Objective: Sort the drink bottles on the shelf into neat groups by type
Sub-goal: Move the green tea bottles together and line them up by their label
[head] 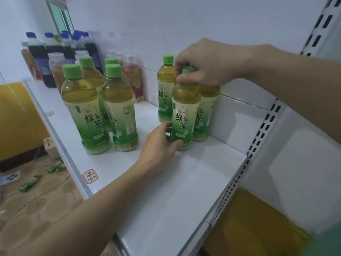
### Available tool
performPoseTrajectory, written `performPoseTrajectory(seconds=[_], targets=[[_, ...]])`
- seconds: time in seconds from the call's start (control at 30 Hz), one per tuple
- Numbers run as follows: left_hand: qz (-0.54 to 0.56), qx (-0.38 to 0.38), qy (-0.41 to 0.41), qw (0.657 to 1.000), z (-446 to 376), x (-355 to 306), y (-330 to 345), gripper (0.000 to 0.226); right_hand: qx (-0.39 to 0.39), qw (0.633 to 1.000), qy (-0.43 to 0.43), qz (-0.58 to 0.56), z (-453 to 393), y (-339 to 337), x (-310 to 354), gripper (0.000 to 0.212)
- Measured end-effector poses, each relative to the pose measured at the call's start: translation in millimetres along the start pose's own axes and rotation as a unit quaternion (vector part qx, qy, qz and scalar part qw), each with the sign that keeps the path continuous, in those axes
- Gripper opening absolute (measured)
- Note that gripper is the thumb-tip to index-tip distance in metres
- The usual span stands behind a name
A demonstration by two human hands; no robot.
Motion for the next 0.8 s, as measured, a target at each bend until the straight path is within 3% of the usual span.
performPoseTrajectory(seconds=[0.23, 0.37, 0.47, 0.53, 0.6, 0.7, 0.8], targets=[[0.005, 0.022, -0.008, 1.000, 4.0, 0.1, -2.2, 0.060, 0.044, 0.998, 0.025, 0.049, -14.0, -4.0, 16.8, 0.009], [-0.072, 0.051, -0.014, 0.996, 19.7, 0.7, -11.3, 0.072, -0.061, 0.998, -0.003, -0.003, -41.0, -19.7, 50.4, 0.032], [-0.100, 0.030, 0.014, 0.994, 41.1, 8.4, -41.9, 0.045, -0.051, 0.995, -0.031, -0.083, -66.7, -11.7, 80.4, 0.040], [-0.090, -0.040, 0.043, 0.994, 54.7, 15.0, -74.3, 0.022, -0.023, 0.995, -0.038, -0.095, -82.3, 0.8, 95.3, 0.036], [-0.074, -0.109, 0.051, 0.990, 63.9, 24.6, -102.3, 0.017, -0.015, 0.996, -0.043, -0.080, -94.4, 10.7, 104.7, 0.026], [-0.070, -0.128, 0.050, 0.988, 66.9, 34.6, -112.1, 0.029, -0.027, 0.996, -0.026, -0.080, -101.9, 11.9, 103.3, 0.009], [-0.100, -0.122, 0.080, 0.984, 66.4, 29.4, -105.5, 0.053, -0.021, 0.997, 0.016, -0.068, -97.3, 6.7, 84.8, 0.009]])
Point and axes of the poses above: each hand's wrist, its own z-axis away from the middle knuckle, its own y-axis out of the palm, x = y × z, the point moved 8 cm from there along -z, towards the middle knuckle, and after that the axes turned 1 degree about -x, right-handed, at the moved point
